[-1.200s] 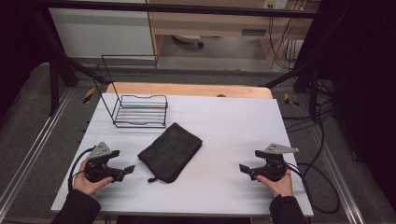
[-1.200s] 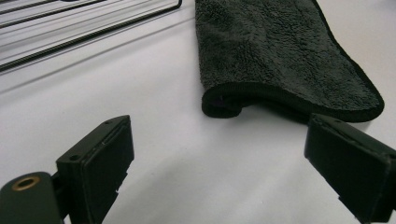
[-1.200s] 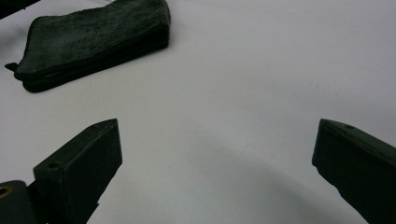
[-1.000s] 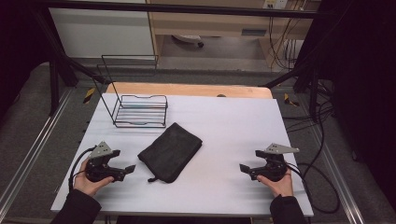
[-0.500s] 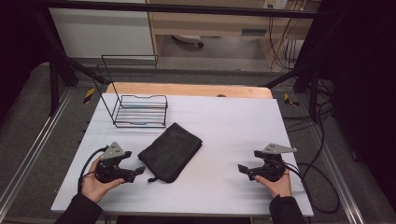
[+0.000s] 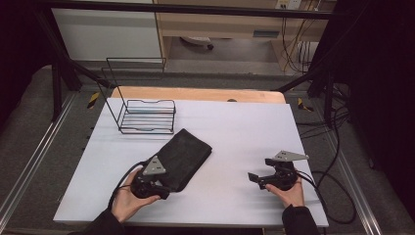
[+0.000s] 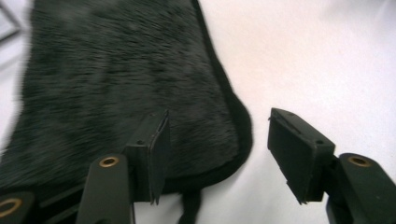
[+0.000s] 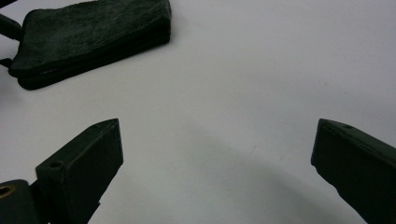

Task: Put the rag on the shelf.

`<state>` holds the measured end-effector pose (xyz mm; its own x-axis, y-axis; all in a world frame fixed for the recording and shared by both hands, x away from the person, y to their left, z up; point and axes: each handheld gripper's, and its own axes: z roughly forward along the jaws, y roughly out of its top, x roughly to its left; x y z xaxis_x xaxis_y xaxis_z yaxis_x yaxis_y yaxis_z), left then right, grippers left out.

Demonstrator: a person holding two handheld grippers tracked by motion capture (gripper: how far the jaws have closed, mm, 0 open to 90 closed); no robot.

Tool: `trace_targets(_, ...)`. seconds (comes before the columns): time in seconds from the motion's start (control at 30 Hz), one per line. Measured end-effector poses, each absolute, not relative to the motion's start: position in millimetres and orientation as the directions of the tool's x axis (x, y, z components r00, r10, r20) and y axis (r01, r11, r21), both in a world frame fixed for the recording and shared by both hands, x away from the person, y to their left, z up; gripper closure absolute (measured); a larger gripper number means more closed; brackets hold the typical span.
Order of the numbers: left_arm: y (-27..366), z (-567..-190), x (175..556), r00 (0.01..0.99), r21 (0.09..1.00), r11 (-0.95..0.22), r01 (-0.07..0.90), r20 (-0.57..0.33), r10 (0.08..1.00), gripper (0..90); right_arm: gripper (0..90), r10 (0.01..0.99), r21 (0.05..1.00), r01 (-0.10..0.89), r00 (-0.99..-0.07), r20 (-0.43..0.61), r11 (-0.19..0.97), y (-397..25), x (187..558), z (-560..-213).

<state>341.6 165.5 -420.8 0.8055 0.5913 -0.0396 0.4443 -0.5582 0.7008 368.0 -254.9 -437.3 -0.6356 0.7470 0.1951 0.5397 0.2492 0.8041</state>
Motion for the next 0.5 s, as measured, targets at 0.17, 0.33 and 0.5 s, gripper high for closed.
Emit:
trace_targets(0.17,149.2,-432.8,341.9,0.814,0.661,-0.607,0.442,-0.01,0.581,41.6,2.9,0.748,0.804,0.54,-0.634,0.195,0.248,-254.2,368.0,-437.4)
trace_targets(0.33,144.3,-438.5,340.7,0.808,0.65,-0.63,0.426,0.039,0.588,45.4,2.9,0.748,0.803,0.539,-0.636,0.191,0.253,-252.9,367.9,-437.3)
trace_targets(0.5,143.8,-441.2,340.1,0.794,0.654,-0.624,0.429,0.057,0.606,50.7,2.9,0.748,0.802,0.539,-0.636,0.188,0.257,-251.7,368.0,-437.0)
